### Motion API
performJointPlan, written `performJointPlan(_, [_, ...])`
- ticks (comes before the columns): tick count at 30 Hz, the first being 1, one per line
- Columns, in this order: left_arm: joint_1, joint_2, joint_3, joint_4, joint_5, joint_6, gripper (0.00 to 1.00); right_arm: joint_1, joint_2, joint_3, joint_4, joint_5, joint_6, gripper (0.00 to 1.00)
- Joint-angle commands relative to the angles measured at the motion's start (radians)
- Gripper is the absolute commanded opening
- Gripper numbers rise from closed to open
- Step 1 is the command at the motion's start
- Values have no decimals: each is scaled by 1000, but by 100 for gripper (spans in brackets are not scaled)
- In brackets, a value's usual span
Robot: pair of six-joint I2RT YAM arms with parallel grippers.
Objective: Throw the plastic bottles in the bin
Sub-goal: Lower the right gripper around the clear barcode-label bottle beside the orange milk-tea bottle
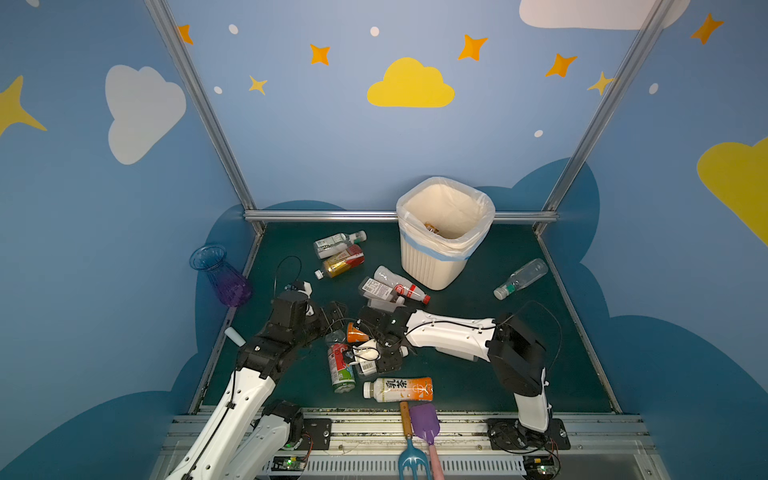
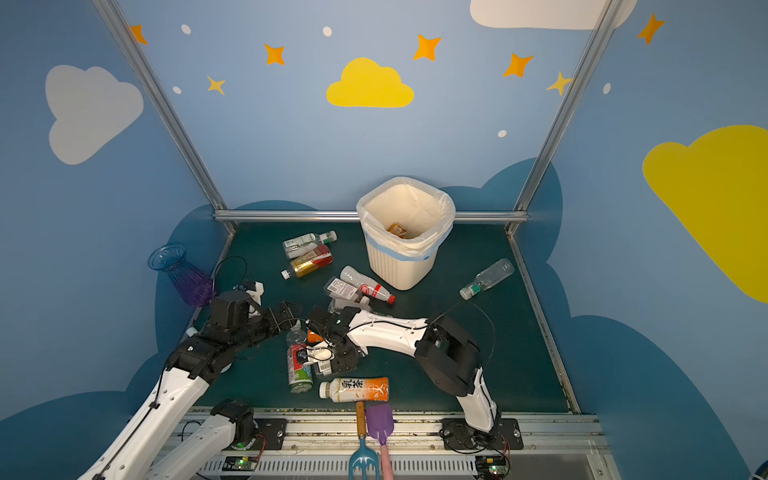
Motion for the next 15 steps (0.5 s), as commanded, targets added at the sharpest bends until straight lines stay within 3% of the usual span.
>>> performJointPlan(1, [6, -7, -11, 7, -2, 16, 100, -12, 29, 33, -40, -31, -4, 75])
performJointPlan(6, [9, -4, -9, 7, -2, 18, 100, -16, 54, 61, -61, -49, -6, 74])
performJointPlan(15, [15, -4, -2, 0, -5, 22, 100, -14, -2, 62, -43, -35, 17, 59])
